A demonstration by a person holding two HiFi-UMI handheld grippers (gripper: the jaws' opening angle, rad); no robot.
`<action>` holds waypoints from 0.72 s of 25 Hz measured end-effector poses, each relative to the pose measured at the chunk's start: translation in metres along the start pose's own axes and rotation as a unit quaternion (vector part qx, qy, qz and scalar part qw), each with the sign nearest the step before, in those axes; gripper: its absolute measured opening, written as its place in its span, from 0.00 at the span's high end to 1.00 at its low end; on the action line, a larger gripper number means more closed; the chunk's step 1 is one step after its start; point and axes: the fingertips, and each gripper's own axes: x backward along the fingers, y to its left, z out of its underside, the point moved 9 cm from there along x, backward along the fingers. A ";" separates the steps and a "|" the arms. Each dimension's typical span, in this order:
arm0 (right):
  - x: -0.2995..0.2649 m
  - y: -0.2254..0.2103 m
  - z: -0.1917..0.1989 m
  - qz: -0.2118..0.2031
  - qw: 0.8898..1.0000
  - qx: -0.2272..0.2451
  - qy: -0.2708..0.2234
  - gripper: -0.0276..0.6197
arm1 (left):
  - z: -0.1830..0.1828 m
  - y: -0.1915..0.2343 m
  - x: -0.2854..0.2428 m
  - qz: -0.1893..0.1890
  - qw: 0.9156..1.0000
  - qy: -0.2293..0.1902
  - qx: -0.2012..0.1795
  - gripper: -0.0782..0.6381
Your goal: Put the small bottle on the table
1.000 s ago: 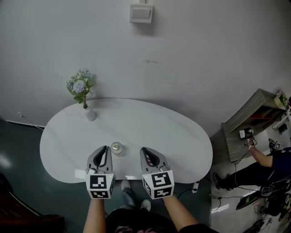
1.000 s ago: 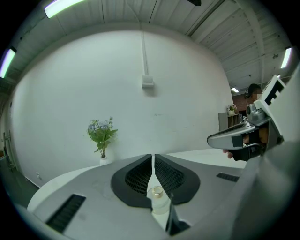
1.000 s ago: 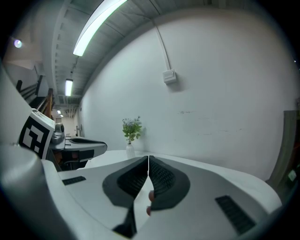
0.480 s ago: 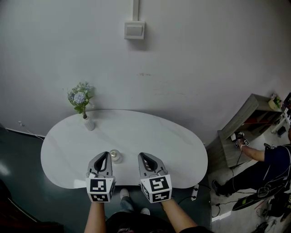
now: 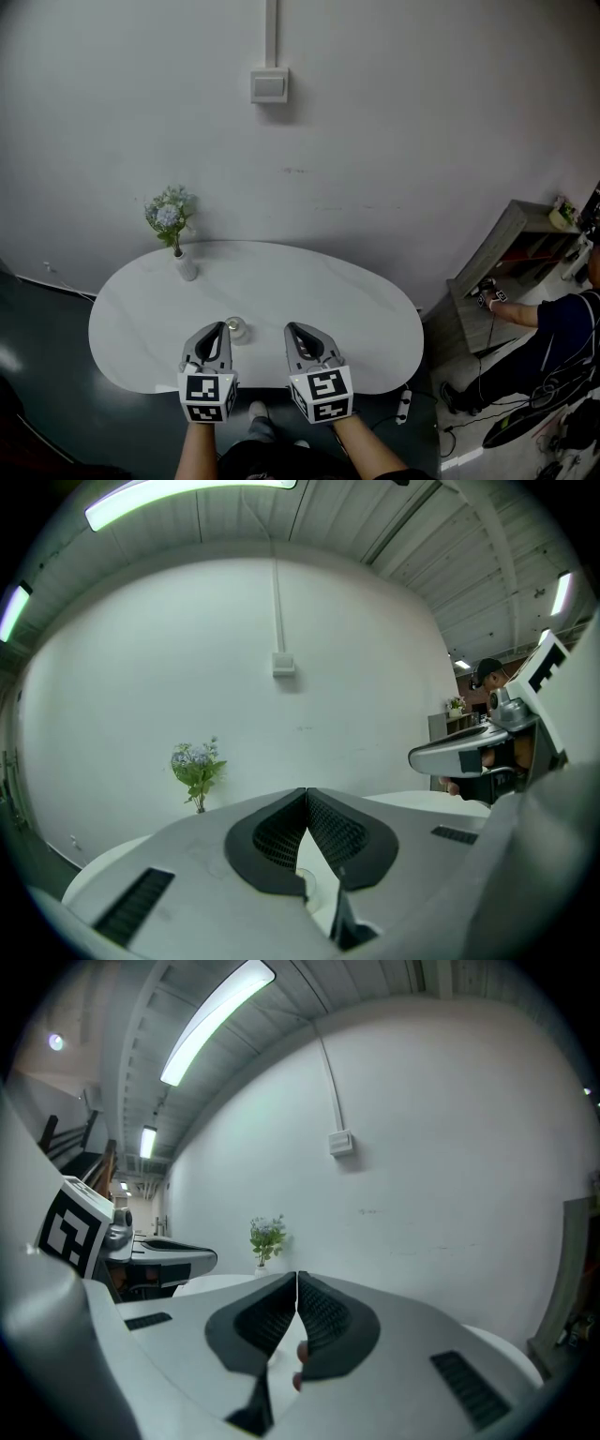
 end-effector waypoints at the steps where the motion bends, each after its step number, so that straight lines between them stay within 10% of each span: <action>1: 0.002 -0.001 -0.001 0.000 1.000 0.001 -0.002 0.85 | 0.000 -0.001 0.001 -0.001 1.000 0.000 0.000 0.87; 18: 0.010 -0.009 -0.001 -0.003 1.000 0.007 -0.008 0.86 | -0.007 -0.014 0.006 -0.006 1.000 -0.007 0.000 0.87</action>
